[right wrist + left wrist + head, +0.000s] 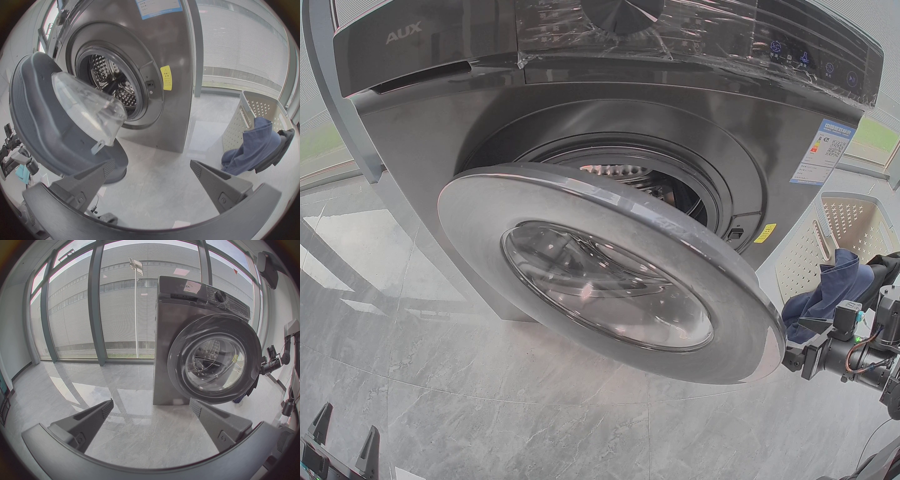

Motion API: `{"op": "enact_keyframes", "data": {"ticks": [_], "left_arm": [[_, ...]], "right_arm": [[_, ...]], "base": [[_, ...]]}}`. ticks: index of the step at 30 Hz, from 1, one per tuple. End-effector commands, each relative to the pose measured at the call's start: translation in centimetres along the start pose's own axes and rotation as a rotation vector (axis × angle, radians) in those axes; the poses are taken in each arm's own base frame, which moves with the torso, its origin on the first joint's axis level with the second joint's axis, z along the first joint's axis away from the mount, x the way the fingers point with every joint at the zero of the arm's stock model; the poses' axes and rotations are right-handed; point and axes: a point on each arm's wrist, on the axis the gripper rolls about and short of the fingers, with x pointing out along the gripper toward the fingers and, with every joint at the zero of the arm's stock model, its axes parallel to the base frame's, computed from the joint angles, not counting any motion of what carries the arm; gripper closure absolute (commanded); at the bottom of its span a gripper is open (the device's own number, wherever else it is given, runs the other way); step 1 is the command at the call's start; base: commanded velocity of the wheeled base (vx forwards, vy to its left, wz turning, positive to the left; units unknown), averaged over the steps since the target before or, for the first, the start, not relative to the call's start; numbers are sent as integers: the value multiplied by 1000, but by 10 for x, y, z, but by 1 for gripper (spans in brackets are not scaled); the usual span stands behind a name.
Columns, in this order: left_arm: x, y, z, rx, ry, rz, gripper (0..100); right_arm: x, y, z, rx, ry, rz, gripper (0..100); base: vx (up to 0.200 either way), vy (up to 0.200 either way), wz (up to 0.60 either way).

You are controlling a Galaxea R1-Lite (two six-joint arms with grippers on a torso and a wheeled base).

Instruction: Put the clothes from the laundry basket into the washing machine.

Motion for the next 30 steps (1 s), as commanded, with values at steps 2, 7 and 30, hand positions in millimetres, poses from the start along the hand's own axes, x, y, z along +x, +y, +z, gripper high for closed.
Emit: {"op": "enact_keyframes", "data": {"ticks": [2,7,30], "left_arm": [[0,0,-5,-1,2,0,0],[0,0,-5,-1,2,0,0],[0,0,-5,0,2,0,0]], "right_arm": [[15,7,-20,15,68,51,0],[9,29,-25,17,83,155,0],[45,39,9,108,-25,42,0]], "base": [[0,0,0],[0,0,0],[-17,0,0]]}}
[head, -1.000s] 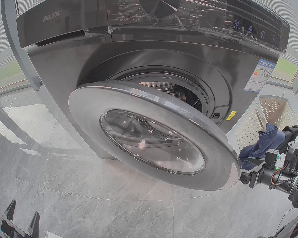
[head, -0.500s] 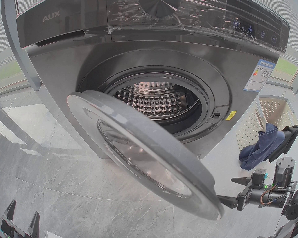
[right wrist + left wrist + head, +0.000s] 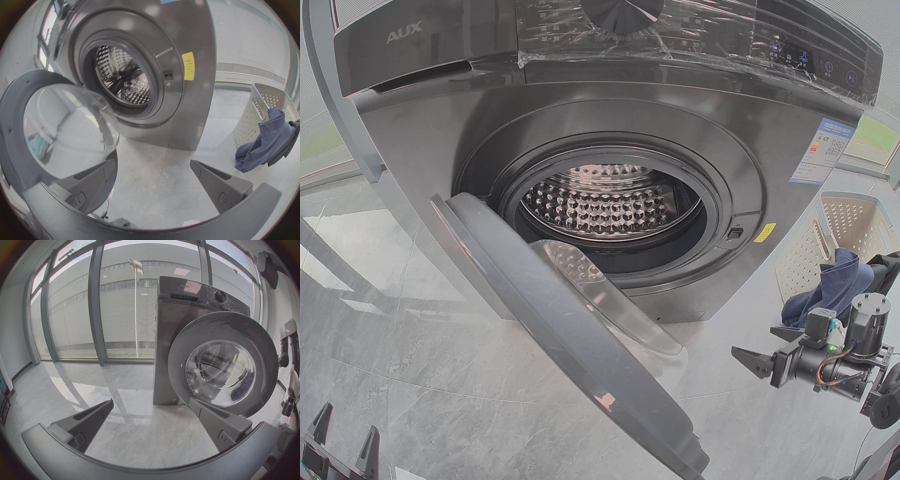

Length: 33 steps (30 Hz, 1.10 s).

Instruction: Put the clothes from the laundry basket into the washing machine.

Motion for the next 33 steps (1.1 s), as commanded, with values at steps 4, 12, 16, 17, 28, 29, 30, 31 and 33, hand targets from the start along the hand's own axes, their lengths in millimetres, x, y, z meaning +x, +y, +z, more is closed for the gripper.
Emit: {"op": "enact_keyframes", "data": {"ticks": [4,12,16,17,28,29,30,31,33], "left_arm": [[0,0,-5,0,2,0,0],[0,0,-5,-1,2,0,0],[0,0,-5,-1,2,0,0],[0,0,-5,-1,2,0,0],[0,0,-5,-1,2,0,0],[0,0,-5,-1,2,0,0],[0,0,-5,-1,2,0,0],[0,0,-5,-1,2,0,0],[0,0,-5,-1,2,0,0]], "right_arm": [[37,3,27,39,-72,-14,0],[73,15,31,22,-65,32,0],[72,33,24,1,-31,92,0],[71,37,22,-4,-22,107,0],[62,66,10,-37,1,170,0],[63,66,11,-37,-3,166,0],[64,66,13,-36,-8,162,0],[65,67,14,-35,-12,163,0],[68,68,16,-35,-20,166,0]], "base": [[-200,0,0],[0,0,0],[0,0,0],[0,0,0],[0,0,0],[0,0,0],[0,0,0],[0,0,0],[-200,0,0]]}}
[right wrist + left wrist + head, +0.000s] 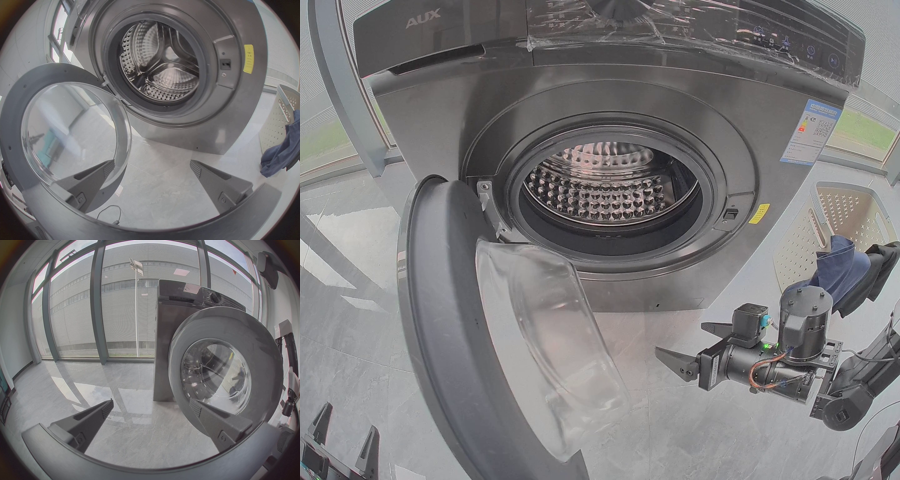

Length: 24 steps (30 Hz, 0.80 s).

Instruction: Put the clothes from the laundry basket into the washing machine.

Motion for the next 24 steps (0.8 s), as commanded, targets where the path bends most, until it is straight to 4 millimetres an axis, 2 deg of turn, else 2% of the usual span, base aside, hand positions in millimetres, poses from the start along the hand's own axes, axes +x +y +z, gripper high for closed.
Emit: {"op": "enact_keyframes", "data": {"ticks": [1,7,11,13,16,22,24], "left_arm": [[0,0,-5,0,2,0,0],[0,0,-5,0,2,0,0],[0,0,-5,0,2,0,0],[0,0,-5,0,2,0,0],[0,0,-5,0,2,0,0],[0,0,-5,0,2,2,0],[0,0,-5,0,1,2,0]], "right_arm": [[6,2,3,-2,-12,7,0],[27,6,-1,-4,6,14,0],[39,6,-6,-9,25,15,0],[53,14,-10,-17,33,37,0],[59,22,-10,-22,29,57,0],[69,29,-9,-28,13,65,0],[72,40,-8,-33,4,95,0]], "base": [[-200,0,0],[-200,0,0],[0,0,0],[0,0,0],[0,0,0],[-200,0,0],[0,0,0]]}}
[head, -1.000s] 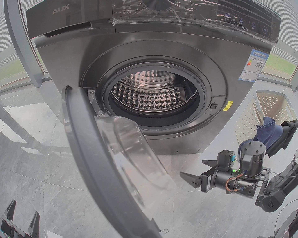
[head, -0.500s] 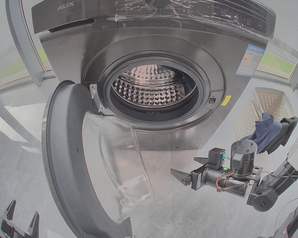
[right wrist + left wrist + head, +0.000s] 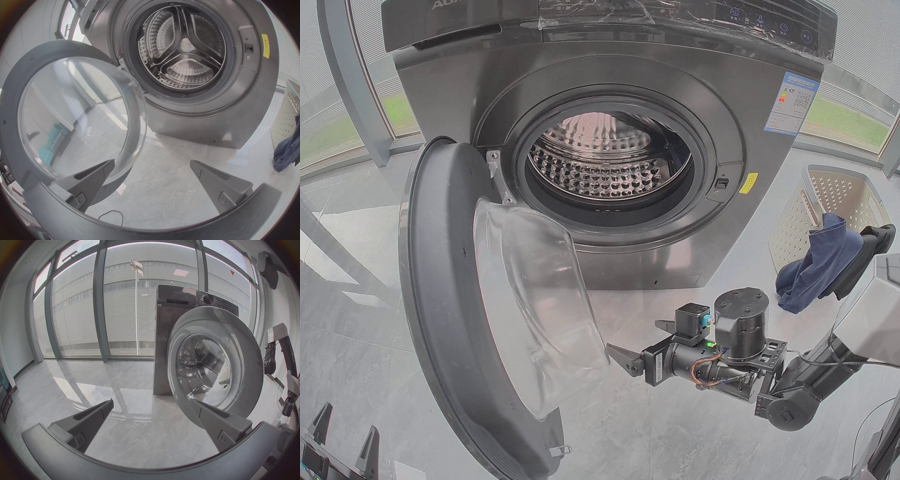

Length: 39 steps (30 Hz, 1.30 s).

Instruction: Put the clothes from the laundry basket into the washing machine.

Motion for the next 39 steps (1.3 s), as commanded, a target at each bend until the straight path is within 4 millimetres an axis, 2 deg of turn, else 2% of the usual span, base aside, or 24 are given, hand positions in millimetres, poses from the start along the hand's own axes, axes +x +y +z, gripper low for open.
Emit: {"op": "enact_keyframes", "data": {"ticks": [1,5,13,17,25,29,34,37,39], "left_arm": [[0,0,-5,0,2,0,0],[0,0,-5,0,1,1,0],[0,0,-5,0,2,0,0],[0,0,-5,0,2,1,0],[0,0,-5,0,2,1,0],[0,0,-5,0,2,0,0],[0,0,-5,0,2,1,0],[0,0,-5,0,1,0,0],[0,0,-5,0,2,0,0]], "right_arm": [[10,16,-3,-11,-7,46,0],[11,26,-1,9,-39,76,0],[16,18,10,24,-79,56,0],[24,19,14,25,-89,57,0],[56,26,10,21,-105,72,0],[78,37,9,9,-134,84,0],[94,49,13,8,-147,109,0],[106,63,24,7,-175,128,0],[109,66,26,7,-182,133,0]], "base": [[0,0,0],[0,0,0],[0,0,0],[-200,0,0],[-50,0,0],[0,0,0],[0,0,0],[0,0,0],[0,0,0]]}}
